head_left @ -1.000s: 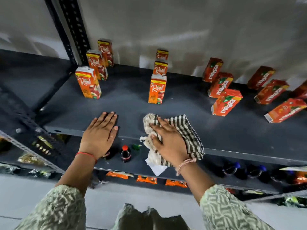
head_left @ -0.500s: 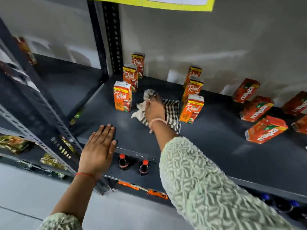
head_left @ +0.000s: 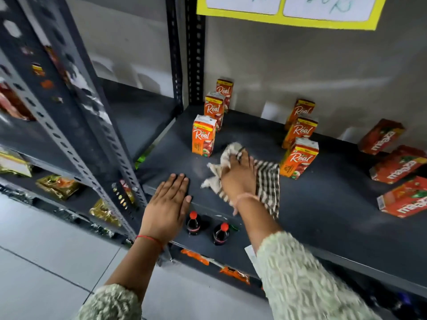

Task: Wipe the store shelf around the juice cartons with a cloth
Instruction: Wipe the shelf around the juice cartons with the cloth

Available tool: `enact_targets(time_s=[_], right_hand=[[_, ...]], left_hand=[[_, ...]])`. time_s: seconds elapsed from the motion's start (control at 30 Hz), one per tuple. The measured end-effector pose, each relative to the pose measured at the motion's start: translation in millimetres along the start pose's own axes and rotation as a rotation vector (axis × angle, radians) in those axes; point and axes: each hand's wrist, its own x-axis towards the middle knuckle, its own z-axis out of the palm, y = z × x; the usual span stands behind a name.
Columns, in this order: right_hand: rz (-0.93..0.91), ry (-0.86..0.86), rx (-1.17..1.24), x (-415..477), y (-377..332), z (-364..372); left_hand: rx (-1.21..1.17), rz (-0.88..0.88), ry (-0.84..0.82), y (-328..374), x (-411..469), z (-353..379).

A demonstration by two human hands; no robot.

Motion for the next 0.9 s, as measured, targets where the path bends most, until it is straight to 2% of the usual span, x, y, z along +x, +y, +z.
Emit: enact_targets(time_s=[0.13, 0.47, 0.7, 0.9], right_hand=[[-0.101, -0.022, -0.010, -44, 0, 1], [-0.474, -0.189, -0.038, -61, -29, 3], [-0.500, -0.247, -0.108, -57, -40, 10], [-0.420, -0.099, -0.217, -92, 0, 6]], left_hand=[[-0.032, 0.028, 0.012, -6, -14, -5], [-0.112, 0.008, 0.042, -8, -32, -4], [-0.145, -0.035, -0.026, -6, -36, -7], [-0.120, -0.066, -0.043, 2, -33, -7]])
